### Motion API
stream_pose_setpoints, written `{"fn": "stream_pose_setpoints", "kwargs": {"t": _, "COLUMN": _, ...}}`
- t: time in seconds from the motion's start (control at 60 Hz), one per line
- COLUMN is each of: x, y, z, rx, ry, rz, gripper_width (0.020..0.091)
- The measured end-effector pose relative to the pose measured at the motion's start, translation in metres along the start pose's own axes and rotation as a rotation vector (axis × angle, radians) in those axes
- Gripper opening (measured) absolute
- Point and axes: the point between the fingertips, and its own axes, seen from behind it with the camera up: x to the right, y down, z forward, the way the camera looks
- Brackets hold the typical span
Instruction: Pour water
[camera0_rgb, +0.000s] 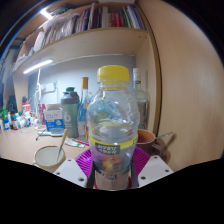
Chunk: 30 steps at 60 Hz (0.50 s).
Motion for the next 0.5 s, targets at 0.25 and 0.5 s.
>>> {"fn": "stream_pose_setpoints", "kwargs": {"t": 0.25, "x": 0.000, "y": 0.008, "z": 0.002, "rx": -0.083, "ry": -0.004, "rz": -0.029, "gripper_width": 0.0602}}
{"fn": "stream_pose_setpoints", "kwargs": {"t": 0.5, "x": 0.004, "y": 0.040, "z": -0.065, "rx": -0.302, "ry": 0.029, "rz": -0.003, "gripper_width": 0.0837}}
